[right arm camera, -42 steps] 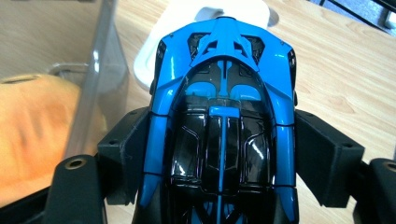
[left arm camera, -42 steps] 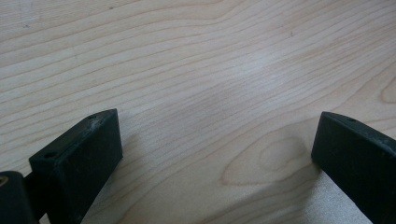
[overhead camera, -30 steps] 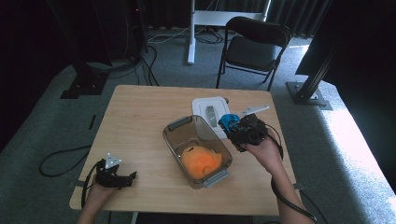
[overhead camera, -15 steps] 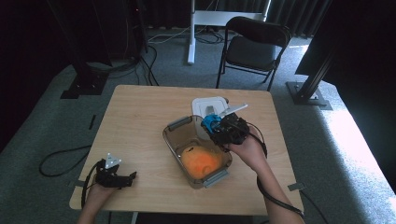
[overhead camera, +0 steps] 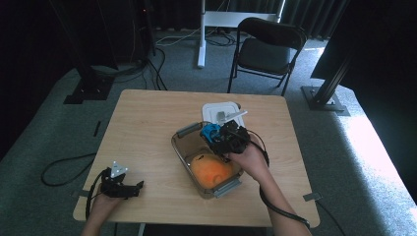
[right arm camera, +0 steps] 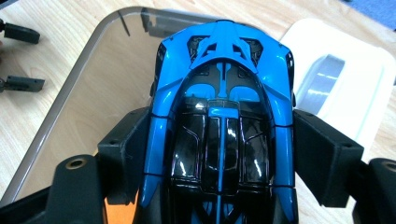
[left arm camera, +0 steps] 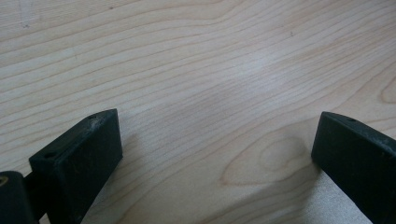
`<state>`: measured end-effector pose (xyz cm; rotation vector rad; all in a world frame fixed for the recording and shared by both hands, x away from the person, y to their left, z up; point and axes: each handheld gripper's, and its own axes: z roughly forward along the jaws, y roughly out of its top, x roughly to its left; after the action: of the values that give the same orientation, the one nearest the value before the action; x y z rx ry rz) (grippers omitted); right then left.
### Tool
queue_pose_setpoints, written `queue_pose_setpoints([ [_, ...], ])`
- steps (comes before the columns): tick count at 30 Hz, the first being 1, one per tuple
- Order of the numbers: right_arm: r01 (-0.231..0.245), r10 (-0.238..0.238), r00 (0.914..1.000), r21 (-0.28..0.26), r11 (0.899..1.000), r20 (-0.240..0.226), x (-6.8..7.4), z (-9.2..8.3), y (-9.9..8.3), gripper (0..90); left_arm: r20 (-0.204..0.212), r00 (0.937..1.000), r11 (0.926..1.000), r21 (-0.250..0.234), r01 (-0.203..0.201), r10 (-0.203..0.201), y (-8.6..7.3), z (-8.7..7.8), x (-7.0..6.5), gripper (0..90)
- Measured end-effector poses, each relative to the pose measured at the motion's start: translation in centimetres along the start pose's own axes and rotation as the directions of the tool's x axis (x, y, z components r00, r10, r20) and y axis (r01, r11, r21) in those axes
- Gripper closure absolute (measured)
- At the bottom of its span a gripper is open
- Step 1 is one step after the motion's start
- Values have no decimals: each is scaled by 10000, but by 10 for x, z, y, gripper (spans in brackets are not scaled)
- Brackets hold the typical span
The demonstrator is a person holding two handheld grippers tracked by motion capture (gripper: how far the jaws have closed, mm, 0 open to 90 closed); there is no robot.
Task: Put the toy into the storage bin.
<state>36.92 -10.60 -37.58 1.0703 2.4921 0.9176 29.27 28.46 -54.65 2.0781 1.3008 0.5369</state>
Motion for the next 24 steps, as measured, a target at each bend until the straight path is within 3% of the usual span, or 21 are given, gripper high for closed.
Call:
queue_pose_setpoints([
  [16,-76,104,9990,622,9980,-437,7,25,-8,256,0,10000,10000,-1,0,0,0,0,0,22],
  [24,-8,49,9992,1005,9949,-401,10,36,-13,256,3,10000,10000,5,-6,6,0,0,0,22],
])
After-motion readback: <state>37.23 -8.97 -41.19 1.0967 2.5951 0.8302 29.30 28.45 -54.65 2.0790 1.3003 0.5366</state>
